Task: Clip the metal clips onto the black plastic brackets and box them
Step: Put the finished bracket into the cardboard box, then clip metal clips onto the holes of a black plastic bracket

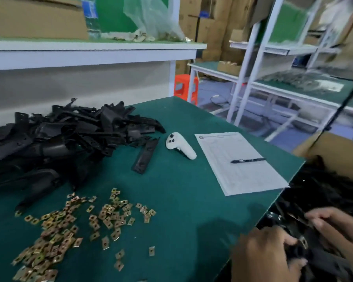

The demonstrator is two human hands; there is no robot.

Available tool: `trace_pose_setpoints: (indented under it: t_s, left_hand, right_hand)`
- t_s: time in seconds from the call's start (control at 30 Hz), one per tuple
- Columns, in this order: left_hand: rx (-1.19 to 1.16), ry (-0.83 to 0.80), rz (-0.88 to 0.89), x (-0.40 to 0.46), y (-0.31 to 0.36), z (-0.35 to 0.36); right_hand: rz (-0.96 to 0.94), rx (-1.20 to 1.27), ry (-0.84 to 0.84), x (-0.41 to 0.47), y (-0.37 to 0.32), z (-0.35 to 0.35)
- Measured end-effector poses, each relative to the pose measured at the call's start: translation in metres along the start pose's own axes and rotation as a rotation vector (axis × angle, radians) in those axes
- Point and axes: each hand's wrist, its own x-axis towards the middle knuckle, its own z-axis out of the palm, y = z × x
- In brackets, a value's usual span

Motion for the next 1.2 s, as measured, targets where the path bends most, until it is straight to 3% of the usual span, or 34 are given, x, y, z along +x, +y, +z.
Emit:
trace_pose_setpoints:
  t_s: [0.1,0.17,0.27,0.33,0.57,0.67,1.0,1.2]
  left_hand:
    - [-0.121,-0.033,-0.053,0.018,0.029,0.053]
    - [-0.15,-0.147,-0.097,0.026,0.035,0.083]
    - [-0.02,-0.273,-0.109,0.027,0.027,0.105]
    - [-0.028,-0.275,-0.123,0.019,0.02,0.108]
    - [-0.166,-0.044,-0.079,-0.004,-0.004,0.072]
    - [-0.204,-0.02,-0.082,0.001,-0.007,0.068]
    - [-0.209,-0.221,-0.083,-0.001,-0.009,0.104]
    - [-0.259,-0.257,-0.067,-0.001,0.012,0.078]
  right_hand:
    - [0.178,-0.147,0.199,-0.012,0.068,-0.024]
    - [0.267,-0.251,0.252,-0.018,0.104,-0.03]
    - [0.48,-0.299,0.141,-0.027,0.134,-0.029]
    - [0.572,-0.388,0.071,-0.03,0.14,-0.031]
    - [0.36,-0.377,0.194,-0.018,0.111,-0.004]
    - [0.275,-0.317,0.235,-0.004,0.093,0.012]
    - [0.311,-0.237,0.291,-0.008,0.087,0.007]
    - [0.285,-0.18,0.385,-0.017,0.089,0.003]
